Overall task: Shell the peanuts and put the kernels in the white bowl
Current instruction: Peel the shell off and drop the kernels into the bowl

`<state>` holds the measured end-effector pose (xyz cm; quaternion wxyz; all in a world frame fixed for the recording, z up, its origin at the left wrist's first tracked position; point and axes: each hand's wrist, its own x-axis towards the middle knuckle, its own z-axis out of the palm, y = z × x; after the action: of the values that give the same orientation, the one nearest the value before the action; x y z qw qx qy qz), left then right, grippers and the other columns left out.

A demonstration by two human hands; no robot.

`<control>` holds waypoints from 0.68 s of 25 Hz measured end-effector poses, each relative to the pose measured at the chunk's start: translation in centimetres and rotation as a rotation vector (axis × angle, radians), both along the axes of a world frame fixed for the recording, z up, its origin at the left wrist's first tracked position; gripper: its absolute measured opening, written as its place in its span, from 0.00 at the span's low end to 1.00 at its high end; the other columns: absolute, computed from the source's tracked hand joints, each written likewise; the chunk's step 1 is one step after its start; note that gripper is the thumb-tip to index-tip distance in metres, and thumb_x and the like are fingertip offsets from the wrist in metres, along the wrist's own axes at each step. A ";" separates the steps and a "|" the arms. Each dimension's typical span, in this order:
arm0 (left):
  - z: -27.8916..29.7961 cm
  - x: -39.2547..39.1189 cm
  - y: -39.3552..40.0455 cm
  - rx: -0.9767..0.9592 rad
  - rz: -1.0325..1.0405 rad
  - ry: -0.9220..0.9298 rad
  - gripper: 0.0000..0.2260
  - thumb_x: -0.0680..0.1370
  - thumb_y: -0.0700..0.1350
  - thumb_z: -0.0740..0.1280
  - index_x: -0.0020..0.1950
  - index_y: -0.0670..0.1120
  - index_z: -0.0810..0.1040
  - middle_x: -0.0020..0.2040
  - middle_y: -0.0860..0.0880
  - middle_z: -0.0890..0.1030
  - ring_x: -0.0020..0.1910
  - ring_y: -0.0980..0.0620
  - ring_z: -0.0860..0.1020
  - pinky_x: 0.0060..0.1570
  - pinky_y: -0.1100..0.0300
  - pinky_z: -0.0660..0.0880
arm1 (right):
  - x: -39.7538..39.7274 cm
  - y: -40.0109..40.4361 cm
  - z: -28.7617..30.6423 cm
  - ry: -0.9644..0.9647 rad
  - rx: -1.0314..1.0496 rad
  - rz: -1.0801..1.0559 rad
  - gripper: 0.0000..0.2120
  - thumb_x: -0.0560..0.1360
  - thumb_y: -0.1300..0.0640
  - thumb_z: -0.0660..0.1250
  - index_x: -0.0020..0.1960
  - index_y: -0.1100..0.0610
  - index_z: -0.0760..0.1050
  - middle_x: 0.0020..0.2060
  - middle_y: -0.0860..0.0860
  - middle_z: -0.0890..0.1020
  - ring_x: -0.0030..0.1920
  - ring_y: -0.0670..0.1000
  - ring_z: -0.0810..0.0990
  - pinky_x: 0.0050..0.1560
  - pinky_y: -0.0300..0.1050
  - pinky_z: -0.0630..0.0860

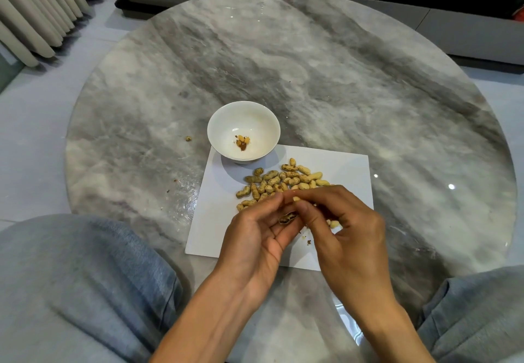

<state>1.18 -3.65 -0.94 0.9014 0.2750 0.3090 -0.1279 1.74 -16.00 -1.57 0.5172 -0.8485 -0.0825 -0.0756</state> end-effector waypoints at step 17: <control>0.2 0.2 0.3 -0.027 0.019 0.096 0.15 0.82 0.41 0.58 0.60 0.34 0.79 0.55 0.38 0.84 0.54 0.45 0.84 0.54 0.56 0.81 | 0.3 -0.9 -0.4 0.147 -0.126 0.001 0.12 0.75 0.61 0.73 0.53 0.46 0.82 0.49 0.41 0.80 0.48 0.44 0.80 0.46 0.38 0.75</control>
<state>1.33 -3.37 -0.76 0.8904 0.2535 0.3527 -0.1363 2.08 -16.90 -1.93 0.4676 -0.8825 -0.0493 -0.0075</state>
